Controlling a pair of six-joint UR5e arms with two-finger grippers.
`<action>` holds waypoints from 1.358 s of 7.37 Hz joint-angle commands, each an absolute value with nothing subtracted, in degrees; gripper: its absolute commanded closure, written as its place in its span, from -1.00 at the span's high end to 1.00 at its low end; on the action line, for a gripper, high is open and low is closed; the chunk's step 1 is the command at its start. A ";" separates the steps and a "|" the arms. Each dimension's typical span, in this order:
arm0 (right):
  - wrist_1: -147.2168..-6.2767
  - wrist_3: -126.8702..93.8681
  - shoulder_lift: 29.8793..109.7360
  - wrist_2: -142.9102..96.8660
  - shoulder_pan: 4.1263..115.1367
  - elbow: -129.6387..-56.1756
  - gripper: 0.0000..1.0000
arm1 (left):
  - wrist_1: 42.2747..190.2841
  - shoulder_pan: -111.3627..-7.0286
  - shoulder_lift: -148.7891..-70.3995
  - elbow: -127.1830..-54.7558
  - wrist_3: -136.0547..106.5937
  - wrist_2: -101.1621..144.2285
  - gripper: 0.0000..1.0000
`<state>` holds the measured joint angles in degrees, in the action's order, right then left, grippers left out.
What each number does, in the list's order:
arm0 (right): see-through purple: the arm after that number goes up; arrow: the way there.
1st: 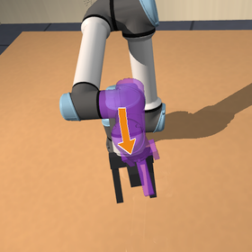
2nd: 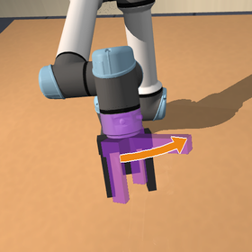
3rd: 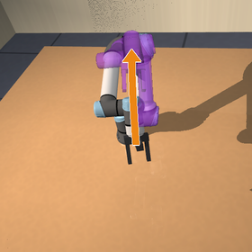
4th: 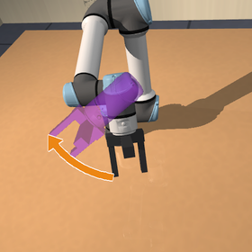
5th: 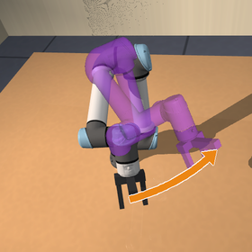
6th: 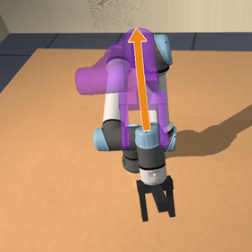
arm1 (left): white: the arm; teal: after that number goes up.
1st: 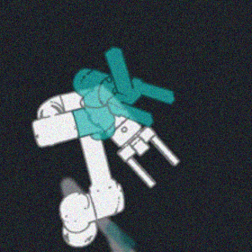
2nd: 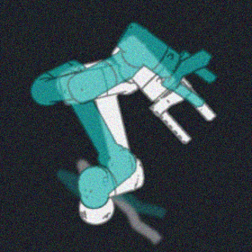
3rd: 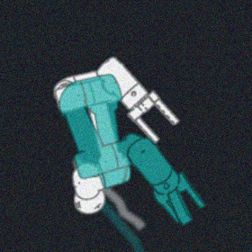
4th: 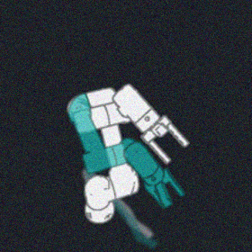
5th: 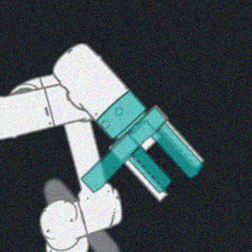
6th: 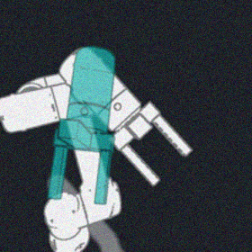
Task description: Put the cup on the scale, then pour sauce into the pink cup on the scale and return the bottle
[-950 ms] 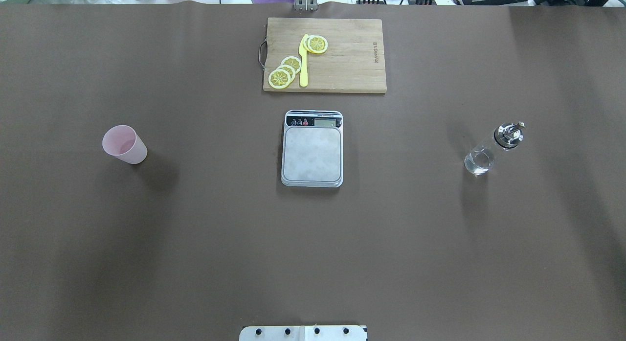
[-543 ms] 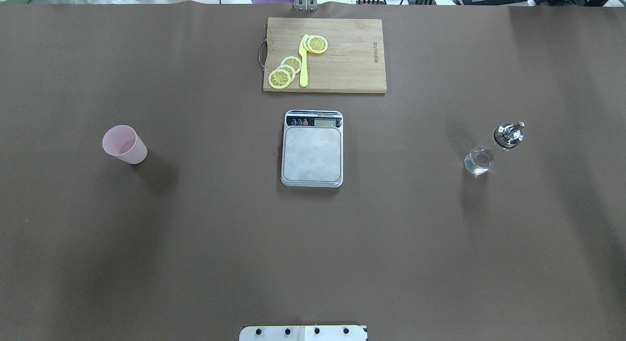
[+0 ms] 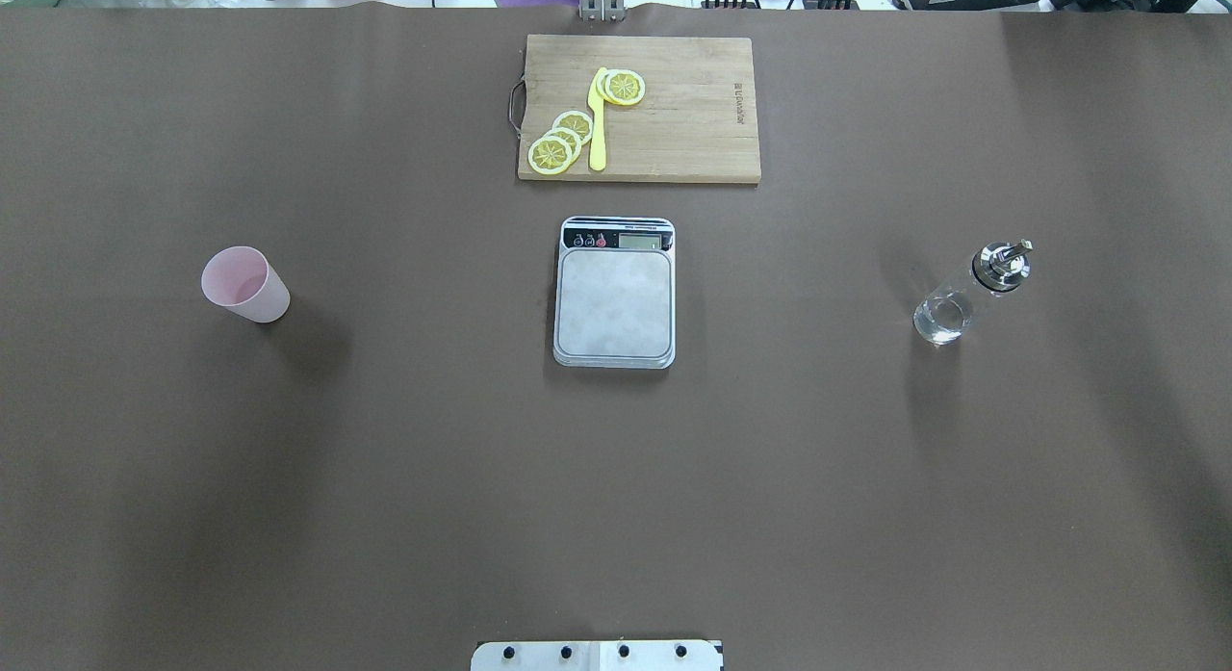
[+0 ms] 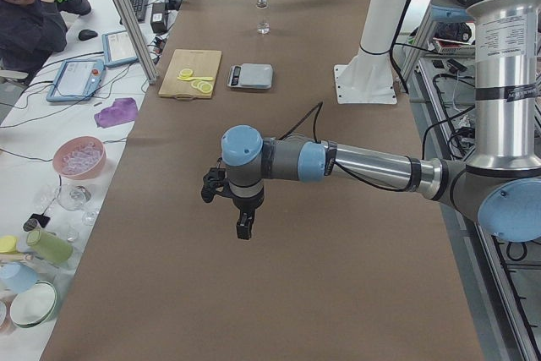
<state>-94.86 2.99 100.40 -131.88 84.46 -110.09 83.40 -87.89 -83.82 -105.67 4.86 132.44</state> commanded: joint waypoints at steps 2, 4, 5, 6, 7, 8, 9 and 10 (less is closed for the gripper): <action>-94.75 2.55 99.33 -131.49 84.55 -115.01 1.00 | 84.72 -87.89 -86.38 -106.08 4.48 132.80 0.96; -94.75 2.29 99.23 -131.57 84.55 -116.45 1.00 | 87.88 -87.89 -86.83 -106.35 4.39 132.89 0.96; -94.75 2.46 99.23 -131.49 84.55 -116.46 1.00 | 89.72 -87.98 -87.44 -107.48 4.31 133.50 0.96; -94.75 2.46 98.10 -131.31 86.03 -116.72 1.00 | 94.26 -88.15 -87.02 -108.01 4.31 133.07 0.96; -94.75 2.46 98.00 -131.22 86.48 -116.63 1.00 | 102.22 -88.15 -86.66 -106.02 4.57 132.81 0.96; -94.75 2.46 98.17 -131.13 86.48 -115.50 1.00 | 110.05 -88.07 -86.14 -102.43 4.05 132.98 0.96; -94.75 2.46 98.70 -130.96 86.48 -115.40 1.00 | 112.56 -88.07 -86.22 -101.61 3.96 133.24 0.96; -94.83 2.37 98.79 -130.70 86.48 -115.40 1.00 | 112.67 -88.07 -86.22 -101.60 4.39 133.42 0.96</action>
<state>-94.76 2.45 98.55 -130.97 86.44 -115.57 110.48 -88.08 -86.27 -102.35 4.14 133.19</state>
